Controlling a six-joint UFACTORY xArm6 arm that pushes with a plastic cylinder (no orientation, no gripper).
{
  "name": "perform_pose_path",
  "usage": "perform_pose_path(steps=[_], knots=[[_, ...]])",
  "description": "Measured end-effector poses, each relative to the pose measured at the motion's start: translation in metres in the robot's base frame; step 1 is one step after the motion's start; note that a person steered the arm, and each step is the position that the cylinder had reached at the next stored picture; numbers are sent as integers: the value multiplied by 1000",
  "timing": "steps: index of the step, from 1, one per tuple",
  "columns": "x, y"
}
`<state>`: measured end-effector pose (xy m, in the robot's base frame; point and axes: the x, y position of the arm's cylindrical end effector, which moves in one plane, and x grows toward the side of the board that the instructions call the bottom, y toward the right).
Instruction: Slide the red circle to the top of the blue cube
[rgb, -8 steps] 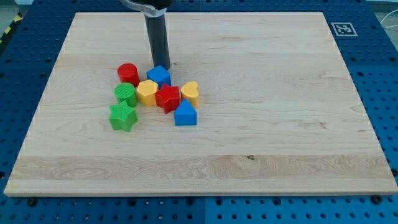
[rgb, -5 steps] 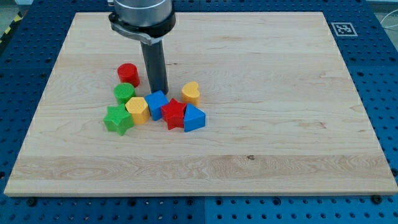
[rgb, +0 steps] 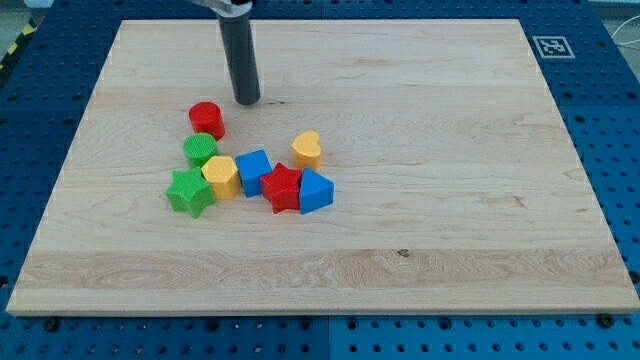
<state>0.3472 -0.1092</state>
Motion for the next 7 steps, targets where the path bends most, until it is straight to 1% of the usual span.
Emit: perform_pose_path(steps=[3,4,5,7], knots=[[-10,-80],[-6,-91],[10,-83],[47,-39]])
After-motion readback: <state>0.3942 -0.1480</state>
